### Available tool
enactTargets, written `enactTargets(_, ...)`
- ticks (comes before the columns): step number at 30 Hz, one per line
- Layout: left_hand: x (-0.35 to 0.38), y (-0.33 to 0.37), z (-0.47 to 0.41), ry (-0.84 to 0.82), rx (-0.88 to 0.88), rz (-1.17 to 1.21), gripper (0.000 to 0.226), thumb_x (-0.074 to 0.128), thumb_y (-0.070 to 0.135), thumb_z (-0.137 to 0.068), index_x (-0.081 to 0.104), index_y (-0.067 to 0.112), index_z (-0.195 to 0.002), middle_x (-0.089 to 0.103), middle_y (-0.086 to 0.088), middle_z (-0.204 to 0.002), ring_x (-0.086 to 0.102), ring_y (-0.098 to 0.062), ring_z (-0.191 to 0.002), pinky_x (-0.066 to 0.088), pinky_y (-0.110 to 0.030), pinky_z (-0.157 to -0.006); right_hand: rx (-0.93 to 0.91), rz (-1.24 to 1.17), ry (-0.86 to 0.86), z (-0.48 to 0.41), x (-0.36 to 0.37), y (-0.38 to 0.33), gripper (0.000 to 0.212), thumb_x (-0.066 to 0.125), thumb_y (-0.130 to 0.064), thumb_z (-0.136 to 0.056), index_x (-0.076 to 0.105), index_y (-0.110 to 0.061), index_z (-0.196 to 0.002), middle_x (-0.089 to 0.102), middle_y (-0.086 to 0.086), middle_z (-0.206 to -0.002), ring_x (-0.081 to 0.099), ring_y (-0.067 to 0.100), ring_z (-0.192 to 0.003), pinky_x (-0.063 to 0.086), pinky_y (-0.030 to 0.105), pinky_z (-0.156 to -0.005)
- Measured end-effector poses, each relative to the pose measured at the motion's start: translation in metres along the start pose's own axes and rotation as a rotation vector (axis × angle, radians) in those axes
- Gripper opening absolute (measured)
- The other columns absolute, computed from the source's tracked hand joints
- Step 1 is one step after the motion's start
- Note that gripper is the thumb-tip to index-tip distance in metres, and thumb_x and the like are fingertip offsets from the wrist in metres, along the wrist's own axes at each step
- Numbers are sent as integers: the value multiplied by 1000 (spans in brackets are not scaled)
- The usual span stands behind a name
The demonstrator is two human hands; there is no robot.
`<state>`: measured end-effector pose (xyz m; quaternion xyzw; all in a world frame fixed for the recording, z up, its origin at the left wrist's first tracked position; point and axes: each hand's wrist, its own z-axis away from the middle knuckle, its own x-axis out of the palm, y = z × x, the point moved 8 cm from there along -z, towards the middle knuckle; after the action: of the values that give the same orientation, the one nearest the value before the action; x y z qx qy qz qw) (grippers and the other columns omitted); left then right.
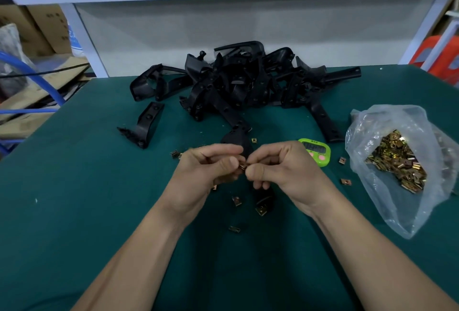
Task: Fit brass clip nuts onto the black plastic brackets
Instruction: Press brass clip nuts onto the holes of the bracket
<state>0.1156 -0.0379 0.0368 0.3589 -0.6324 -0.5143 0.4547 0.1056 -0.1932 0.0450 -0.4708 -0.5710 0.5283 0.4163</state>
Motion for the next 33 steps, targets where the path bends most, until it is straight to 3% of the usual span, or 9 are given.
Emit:
enactTargets(3,10,9,4,-30,174,-670,9,84,28,-79,78,32,-85,76,9,-78,69,-4,-70,48,-14,-62,13,79,20,-1,-4,3,8,82,1,-79,78,-6,-78,69,14,-64,60,17,-52,45,22,-48)
enactTargets(5,19,8,11,-36,226,-922,13,81,43,-73,70,37,-70,67,15,-62,61,-4,-57,40,-13,-51,62,119,-66,0,0,6,10,83,-1,-78,78,-10,-77,68,12,-62,60,15,-51,44,21,-47)
enactTargets(10,28,1,15,-160,176,-879,35,77,56,-75,65,24,-64,56,3,-53,49,-14,-49,40,-39,-47,176,106,-252,8,3,7,6,82,-5,-78,78,-8,-80,68,13,-64,61,15,-51,44,19,-46)
enactTargets(17,33,5,14,-208,176,-668,45,74,46,-87,53,32,-49,33,11,-47,29,-11,-48,23,-28,-47,215,-28,-271,8,4,10,11,85,-8,-71,77,-7,-79,66,10,-60,62,13,-48,44,17,-43)
enactTargets(23,18,12,14,-5,293,-917,49,66,54,-85,52,18,-54,45,5,-47,39,-10,-44,29,-23,-44,168,27,-67,0,-11,16,9,87,-9,-71,79,-11,-75,70,14,-63,63,16,-50,48,20,-47)
enactTargets(26,-12,18,10,223,270,-862,49,65,49,-87,47,15,-57,40,10,-47,37,-8,-47,29,-20,-46,109,338,145,-2,-31,14,14,85,-10,-79,79,-20,-73,72,5,-63,65,17,-54,52,26,-54)
enactTargets(29,-49,17,8,521,179,-805,41,62,37,-95,51,14,-63,43,5,-51,39,-8,-50,32,-21,-49,58,740,269,1,-41,6,14,84,-22,-78,77,-29,-69,71,-14,-61,66,3,-58,49,15,-56)
enactTargets(31,-61,15,8,604,134,-736,24,61,30,-98,71,25,-77,59,9,-57,50,-4,-54,39,-18,-53,56,924,302,4,-39,2,12,77,-19,-81,80,-30,-82,73,-17,-70,68,2,-73,53,17,-66)
enactTargets(33,-61,17,9,641,138,-677,19,61,24,-100,78,33,-102,65,21,-63,58,1,-58,43,-10,-56,-11,1037,381,6,-33,-6,26,70,-17,-85,79,-26,-107,76,-11,-96,67,13,-93,52,24,-83)
